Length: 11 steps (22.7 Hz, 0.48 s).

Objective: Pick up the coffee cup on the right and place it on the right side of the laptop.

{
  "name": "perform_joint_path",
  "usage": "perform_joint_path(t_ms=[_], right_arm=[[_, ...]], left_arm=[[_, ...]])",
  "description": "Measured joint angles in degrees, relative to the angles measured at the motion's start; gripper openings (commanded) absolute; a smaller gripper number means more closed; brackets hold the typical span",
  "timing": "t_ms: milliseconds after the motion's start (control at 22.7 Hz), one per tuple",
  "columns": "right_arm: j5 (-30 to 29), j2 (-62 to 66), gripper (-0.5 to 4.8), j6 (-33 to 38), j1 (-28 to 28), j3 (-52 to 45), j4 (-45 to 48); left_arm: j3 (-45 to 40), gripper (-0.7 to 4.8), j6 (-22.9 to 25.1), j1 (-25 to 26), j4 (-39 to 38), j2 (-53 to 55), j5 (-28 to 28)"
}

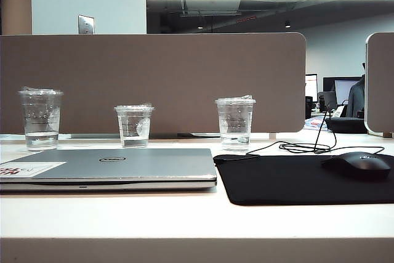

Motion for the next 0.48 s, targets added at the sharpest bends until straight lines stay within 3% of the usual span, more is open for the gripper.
perform_joint_path(t_ms=[485], right_arm=[[-0.04,0.0,-0.05,0.02,0.02,0.28,-0.02]], left_arm=[[0.61,-0.06,0.0,0.0,-0.44,0.04,0.02]])
